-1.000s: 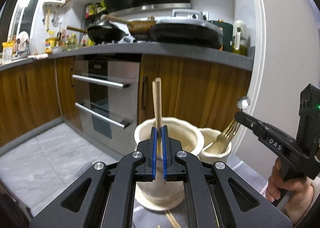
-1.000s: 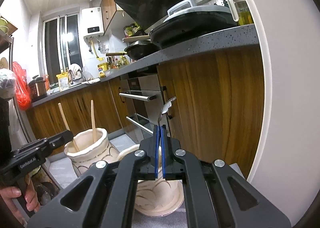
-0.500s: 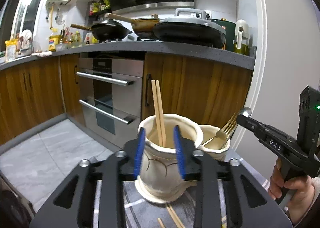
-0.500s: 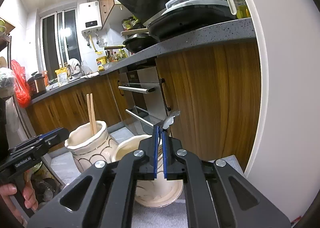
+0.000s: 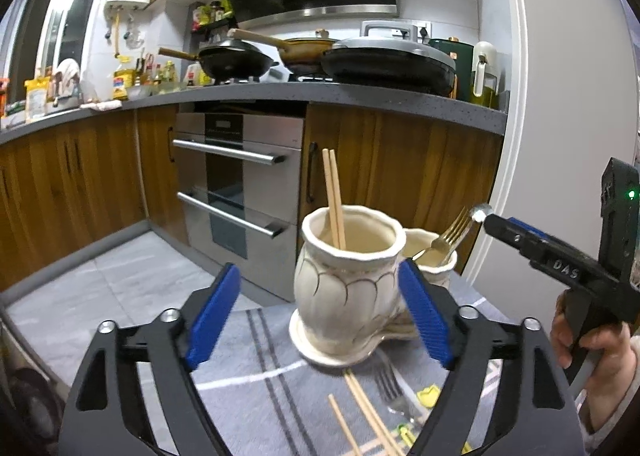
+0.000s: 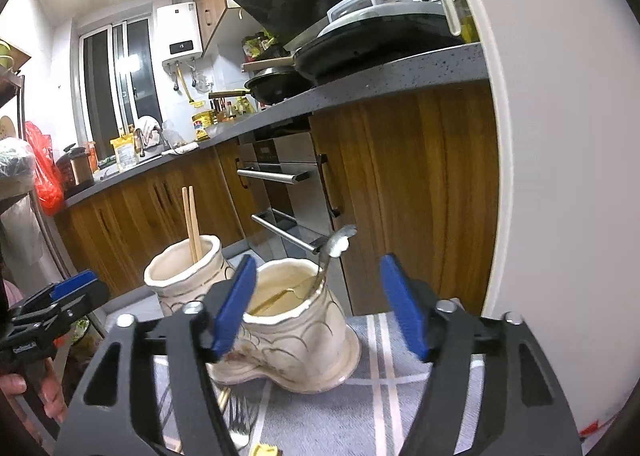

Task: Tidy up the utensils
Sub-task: 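Open both tools and withdraw from the holder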

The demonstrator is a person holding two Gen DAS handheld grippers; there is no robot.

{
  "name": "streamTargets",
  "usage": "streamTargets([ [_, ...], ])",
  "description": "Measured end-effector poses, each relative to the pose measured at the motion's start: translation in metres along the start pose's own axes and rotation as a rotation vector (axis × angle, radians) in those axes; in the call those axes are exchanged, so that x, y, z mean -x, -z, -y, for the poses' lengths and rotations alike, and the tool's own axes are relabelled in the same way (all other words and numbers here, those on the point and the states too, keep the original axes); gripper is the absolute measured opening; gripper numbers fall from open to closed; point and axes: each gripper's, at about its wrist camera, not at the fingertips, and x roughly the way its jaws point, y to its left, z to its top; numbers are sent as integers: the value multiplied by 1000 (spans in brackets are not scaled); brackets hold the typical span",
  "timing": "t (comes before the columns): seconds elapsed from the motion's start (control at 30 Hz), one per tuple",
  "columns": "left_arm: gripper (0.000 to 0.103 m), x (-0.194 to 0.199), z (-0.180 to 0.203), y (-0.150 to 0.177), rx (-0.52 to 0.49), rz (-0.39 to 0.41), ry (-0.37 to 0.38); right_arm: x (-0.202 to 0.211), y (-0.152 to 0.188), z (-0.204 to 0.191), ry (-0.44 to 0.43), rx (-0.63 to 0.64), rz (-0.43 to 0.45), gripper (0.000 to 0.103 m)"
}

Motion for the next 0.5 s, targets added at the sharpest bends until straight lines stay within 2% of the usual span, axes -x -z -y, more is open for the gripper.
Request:
streamTargets([
  [0.03,93,2,0,1,-2,-2,-12,4,1,0,-2,1,-2,82],
  [0.1,96,8,1,5,-5,-1,-31,9,4,0,-10,7,-12,95],
  [0.13,97,11,1,7,-6,-1,-38,13,6,0,-14,14,-18,99],
  [0.27,98,19,1,16,-3,-16,-60,20,16,-2,-9,48,-74,98],
  [0.5,98,17,2,43,-11,-120,-89,22,40,-9,8,103,-210,98],
])
